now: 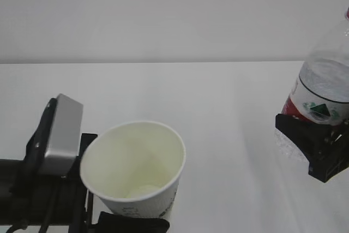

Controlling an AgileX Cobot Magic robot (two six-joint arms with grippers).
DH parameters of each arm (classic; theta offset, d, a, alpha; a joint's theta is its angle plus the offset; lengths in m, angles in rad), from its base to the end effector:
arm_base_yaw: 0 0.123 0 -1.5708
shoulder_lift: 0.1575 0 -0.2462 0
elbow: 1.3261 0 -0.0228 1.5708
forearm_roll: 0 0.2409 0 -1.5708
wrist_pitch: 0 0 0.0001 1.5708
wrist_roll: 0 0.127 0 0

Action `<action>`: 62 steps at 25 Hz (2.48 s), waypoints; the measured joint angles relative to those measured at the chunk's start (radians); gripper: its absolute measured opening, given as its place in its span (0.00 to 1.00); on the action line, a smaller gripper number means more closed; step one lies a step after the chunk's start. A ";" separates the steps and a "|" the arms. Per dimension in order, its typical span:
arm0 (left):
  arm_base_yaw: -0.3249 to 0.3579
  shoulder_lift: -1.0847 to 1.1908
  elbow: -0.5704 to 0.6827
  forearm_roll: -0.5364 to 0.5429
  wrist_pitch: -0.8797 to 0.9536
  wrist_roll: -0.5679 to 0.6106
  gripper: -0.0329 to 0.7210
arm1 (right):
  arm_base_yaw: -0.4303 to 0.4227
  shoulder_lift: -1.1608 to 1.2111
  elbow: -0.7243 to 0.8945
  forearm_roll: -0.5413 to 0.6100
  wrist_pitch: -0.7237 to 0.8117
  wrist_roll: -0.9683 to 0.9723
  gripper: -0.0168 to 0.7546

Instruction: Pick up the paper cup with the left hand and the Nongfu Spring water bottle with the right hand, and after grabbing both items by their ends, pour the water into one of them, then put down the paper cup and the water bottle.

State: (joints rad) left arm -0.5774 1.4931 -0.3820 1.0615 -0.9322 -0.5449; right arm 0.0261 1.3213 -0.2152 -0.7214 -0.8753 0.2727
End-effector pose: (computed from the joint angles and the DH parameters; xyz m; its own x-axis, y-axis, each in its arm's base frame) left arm 0.1577 -0.2090 0.1356 -0.0976 0.2931 -0.9511 0.9827 0.1794 -0.0455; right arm 0.2264 0.0703 0.1440 -0.1530 -0.2094 -0.9658 -0.5613 0.8227 -0.0895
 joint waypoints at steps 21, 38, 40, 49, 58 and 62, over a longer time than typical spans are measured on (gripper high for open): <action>-0.194 0.231 -0.220 -0.063 0.014 0.006 0.82 | 0.000 -0.001 0.000 -0.005 0.000 0.001 0.61; -0.265 0.236 -0.259 -0.061 0.038 0.013 0.82 | 0.000 -0.001 -0.028 -0.085 0.002 0.004 0.61; -0.265 0.236 -0.259 -0.061 0.038 0.013 0.82 | 0.001 -0.001 -0.055 -0.118 0.002 0.018 0.61; -0.265 0.236 -0.259 -0.061 0.038 0.013 0.82 | 0.052 -0.001 -0.177 -0.211 0.050 0.037 0.61; -0.265 0.236 -0.259 -0.061 0.038 0.013 0.82 | 0.067 -0.001 -0.271 -0.308 0.089 0.006 0.61; -0.265 0.236 -0.259 -0.119 0.044 0.026 0.82 | 0.067 -0.001 -0.278 -0.316 0.093 -0.045 0.61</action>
State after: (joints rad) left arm -0.8427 1.7296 -0.6410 0.9423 -0.8883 -0.5185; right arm 0.0934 1.3207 -0.4934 -1.0377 -0.7821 0.2276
